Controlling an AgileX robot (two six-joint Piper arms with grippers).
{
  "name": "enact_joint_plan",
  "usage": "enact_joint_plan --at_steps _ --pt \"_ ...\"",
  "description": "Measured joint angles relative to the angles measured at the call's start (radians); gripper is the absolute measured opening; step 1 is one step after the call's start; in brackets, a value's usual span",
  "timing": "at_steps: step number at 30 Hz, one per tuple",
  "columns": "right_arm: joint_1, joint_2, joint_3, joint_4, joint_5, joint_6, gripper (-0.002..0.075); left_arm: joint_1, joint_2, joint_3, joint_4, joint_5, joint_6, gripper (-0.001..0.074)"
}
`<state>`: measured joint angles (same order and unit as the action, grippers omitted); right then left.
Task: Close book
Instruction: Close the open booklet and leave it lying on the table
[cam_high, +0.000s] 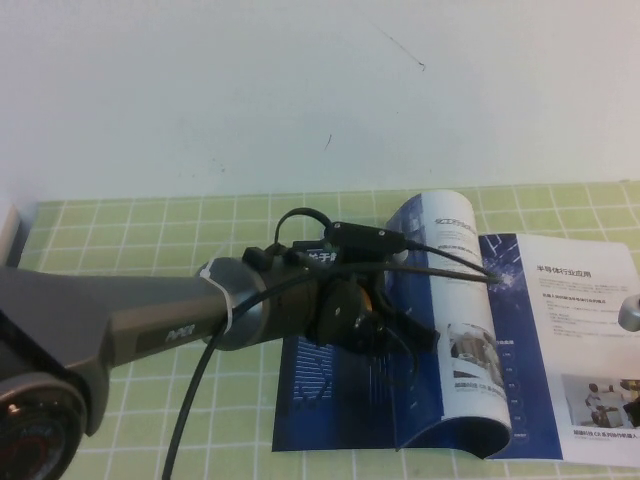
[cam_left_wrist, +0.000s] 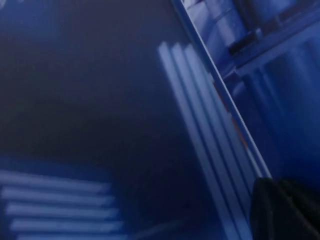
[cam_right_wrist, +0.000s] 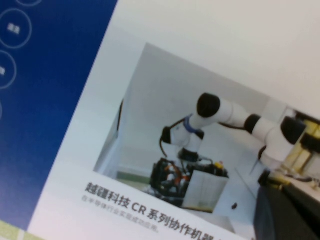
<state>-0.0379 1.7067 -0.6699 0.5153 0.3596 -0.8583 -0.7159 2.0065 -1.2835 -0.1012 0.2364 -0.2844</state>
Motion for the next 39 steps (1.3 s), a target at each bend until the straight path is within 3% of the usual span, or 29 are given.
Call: enact_joint_plan --at_steps 8,14,24,31,39 --pt "-0.001 0.016 -0.009 0.034 0.002 0.0 -0.0003 -0.07 0.0 -0.15 -0.054 -0.009 0.132 -0.0004" --pt "-0.001 0.016 -0.009 0.035 0.004 0.0 -0.0003 -0.098 0.0 -0.26 0.02 0.224 0.341 -0.0004" --pt "-0.001 -0.003 -0.03 0.0 0.032 0.0 -0.0003 0.027 0.0 -0.311 0.489 0.627 -0.027 -0.0004" --pt "-0.001 -0.185 -0.14 -0.111 0.151 0.092 -0.0003 0.116 0.0 -0.311 0.423 0.687 -0.016 -0.0004" --pt "-0.001 -0.314 -0.243 -0.06 0.301 0.112 -0.0003 0.149 0.002 -0.311 0.424 0.699 -0.012 -0.0004"
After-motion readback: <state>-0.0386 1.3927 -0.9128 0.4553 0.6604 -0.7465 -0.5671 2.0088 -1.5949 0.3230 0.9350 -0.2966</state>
